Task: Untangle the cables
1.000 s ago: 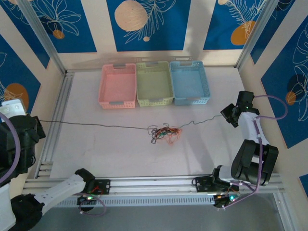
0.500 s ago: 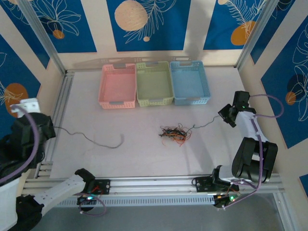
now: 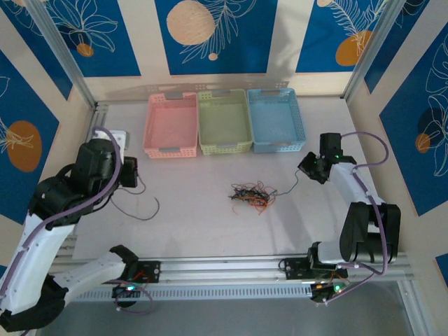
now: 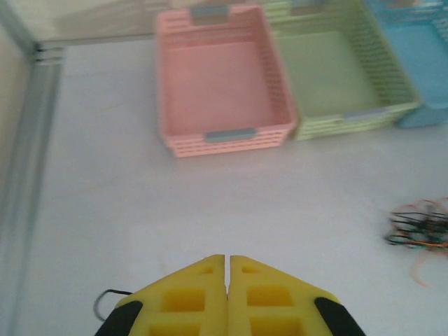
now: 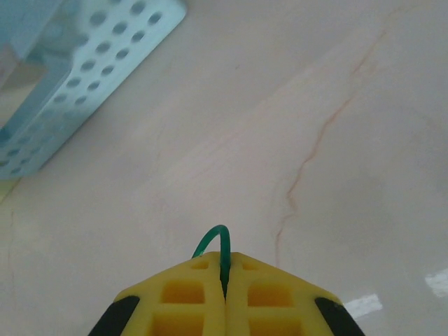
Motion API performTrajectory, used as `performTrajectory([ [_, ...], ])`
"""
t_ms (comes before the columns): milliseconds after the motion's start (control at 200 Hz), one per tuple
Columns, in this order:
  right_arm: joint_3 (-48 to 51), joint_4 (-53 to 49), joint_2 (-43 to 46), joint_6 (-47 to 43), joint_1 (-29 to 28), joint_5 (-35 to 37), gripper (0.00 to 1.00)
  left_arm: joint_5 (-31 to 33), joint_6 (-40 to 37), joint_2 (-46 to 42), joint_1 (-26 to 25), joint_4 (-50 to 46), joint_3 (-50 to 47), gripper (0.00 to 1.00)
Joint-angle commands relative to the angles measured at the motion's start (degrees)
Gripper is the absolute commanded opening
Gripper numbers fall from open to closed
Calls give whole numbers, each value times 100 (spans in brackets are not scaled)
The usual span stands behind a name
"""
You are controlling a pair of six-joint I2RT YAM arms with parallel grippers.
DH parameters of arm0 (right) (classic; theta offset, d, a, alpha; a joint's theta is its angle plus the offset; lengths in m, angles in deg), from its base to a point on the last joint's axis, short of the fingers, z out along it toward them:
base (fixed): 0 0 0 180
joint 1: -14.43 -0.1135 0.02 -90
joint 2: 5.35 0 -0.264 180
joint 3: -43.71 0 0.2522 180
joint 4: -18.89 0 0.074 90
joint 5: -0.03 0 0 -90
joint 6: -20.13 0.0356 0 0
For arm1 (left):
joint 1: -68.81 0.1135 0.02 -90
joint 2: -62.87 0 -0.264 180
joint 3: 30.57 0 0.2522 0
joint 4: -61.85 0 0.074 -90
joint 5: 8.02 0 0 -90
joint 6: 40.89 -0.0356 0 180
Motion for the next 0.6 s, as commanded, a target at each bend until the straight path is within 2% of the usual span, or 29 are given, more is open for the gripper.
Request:
performTrajectory([
  [0,186,25,248,-109,-106,-295,0,-1531,11,127,43,715,-280,0],
  [50,237,46,302,-95,-123,-343,0,-1895,74,163,38,929,-571,0],
  [95,289,100,356,-101,-148,-421,0,-1975,169,166,38,1135,-940,0],
  [225,528,386,497,-83,-350,-801,0,-1788,583,221,39,1471,-2031,0],
  [395,667,406,507,-125,-677,-575,0,-1670,1222,242,38,2114,-3395,0],
  [595,739,436,636,-143,-878,-427,0,-1601,1547,796,46,2708,-4119,0],
])
